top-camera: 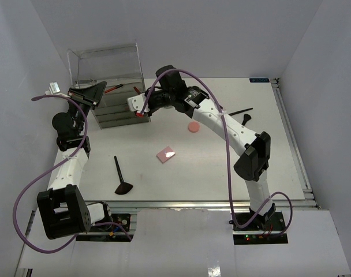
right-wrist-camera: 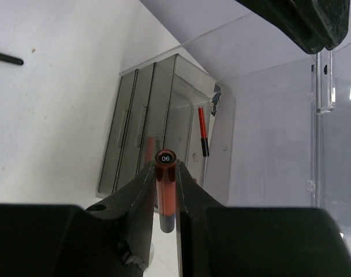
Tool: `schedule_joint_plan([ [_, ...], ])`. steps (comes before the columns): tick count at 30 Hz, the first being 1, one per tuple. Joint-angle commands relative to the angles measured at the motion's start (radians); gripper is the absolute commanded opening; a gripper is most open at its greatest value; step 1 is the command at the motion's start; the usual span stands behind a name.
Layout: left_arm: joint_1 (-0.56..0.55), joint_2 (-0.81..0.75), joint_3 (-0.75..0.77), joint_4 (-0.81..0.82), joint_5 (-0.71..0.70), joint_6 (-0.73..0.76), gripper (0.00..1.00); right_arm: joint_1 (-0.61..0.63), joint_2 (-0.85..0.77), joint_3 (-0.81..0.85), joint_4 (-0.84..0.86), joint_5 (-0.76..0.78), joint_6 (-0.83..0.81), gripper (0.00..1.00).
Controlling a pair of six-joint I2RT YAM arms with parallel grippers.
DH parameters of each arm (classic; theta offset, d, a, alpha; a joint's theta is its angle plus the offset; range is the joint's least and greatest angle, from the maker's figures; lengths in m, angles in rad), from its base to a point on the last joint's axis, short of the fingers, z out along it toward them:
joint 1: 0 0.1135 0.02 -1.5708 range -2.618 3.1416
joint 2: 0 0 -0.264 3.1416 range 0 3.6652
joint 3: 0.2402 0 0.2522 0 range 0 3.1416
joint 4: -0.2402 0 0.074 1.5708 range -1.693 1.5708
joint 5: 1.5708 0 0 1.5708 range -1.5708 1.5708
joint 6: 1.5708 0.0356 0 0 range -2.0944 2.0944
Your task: Organize the makeup
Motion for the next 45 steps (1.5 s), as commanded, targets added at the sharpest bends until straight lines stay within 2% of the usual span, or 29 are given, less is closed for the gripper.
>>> schedule_joint_plan([
  [1, 0.007, -0.038, 0.028, 0.022, -0.015, 0.006, 0.25, 0.022, 0.04, -0.041, 0.243, -0.029, 0.174, 0.08],
  [4, 0.007, -0.035, 0.032, 0.023, -0.015, 0.006, 0.25, 0.026, 0.077, -0.038, 0.34, 0.01, 0.225, 0.08],
  [12, 0.006, -0.042, 0.031, 0.012, -0.011, 0.009, 0.25, 0.028, 0.188, -0.112, 0.807, 0.236, 0.225, 0.08],
  [16, 0.007, -0.045, 0.035, 0.005, -0.005, 0.01, 0.25, 0.027, 0.273, -0.103, 0.933, 0.332, 0.17, 0.08],
  [20, 0.006, -0.047, 0.033, 0.008, -0.006, 0.005, 0.25, 0.024, 0.316, -0.095, 0.956, 0.357, 0.148, 0.08],
  [23, 0.007, -0.046, 0.031, 0.008, -0.007, 0.003, 0.25, 0.022, 0.325, -0.095, 0.954, 0.375, 0.152, 0.22],
  [26, 0.006, -0.046, 0.03, 0.009, -0.006, 0.002, 0.25, 0.023, 0.319, -0.112, 0.958, 0.393, 0.145, 0.72],
  [27, 0.006, -0.044, 0.031, 0.008, -0.006, 0.003, 0.25, 0.022, 0.309, -0.123, 0.955, 0.392, 0.142, 0.84],
  [29, 0.006, -0.041, 0.031, 0.009, -0.006, 0.002, 0.25, 0.024, 0.257, -0.156, 0.948, 0.369, 0.147, 0.91],
  [33, 0.006, -0.043, 0.028, 0.005, -0.006, 0.005, 0.26, 0.026, 0.131, -0.173, 0.765, 0.235, 0.2, 0.98],
  [34, 0.006, -0.044, 0.026, 0.005, -0.006, 0.005, 0.26, 0.028, 0.114, -0.145, 0.611, 0.202, 0.205, 0.98],
  [35, 0.007, -0.046, 0.023, 0.005, -0.006, 0.006, 0.26, 0.031, 0.095, -0.124, 0.527, 0.173, 0.203, 0.98],
  [37, 0.006, -0.051, 0.009, 0.0, -0.009, 0.01, 0.26, 0.04, 0.023, -0.139, 0.432, 0.117, 0.18, 0.94],
  [41, 0.007, -0.065, -0.007, -0.011, -0.016, 0.011, 0.26, 0.064, -0.041, -0.214, 0.478, 0.262, 0.181, 0.88],
  [43, 0.007, -0.071, -0.018, -0.02, -0.02, 0.015, 0.26, 0.069, -0.074, -0.27, 0.575, 0.357, 0.187, 0.9],
  [45, 0.007, -0.082, -0.03, -0.035, -0.025, 0.022, 0.26, 0.071, -0.095, -0.311, 0.597, 0.382, 0.185, 0.92],
])
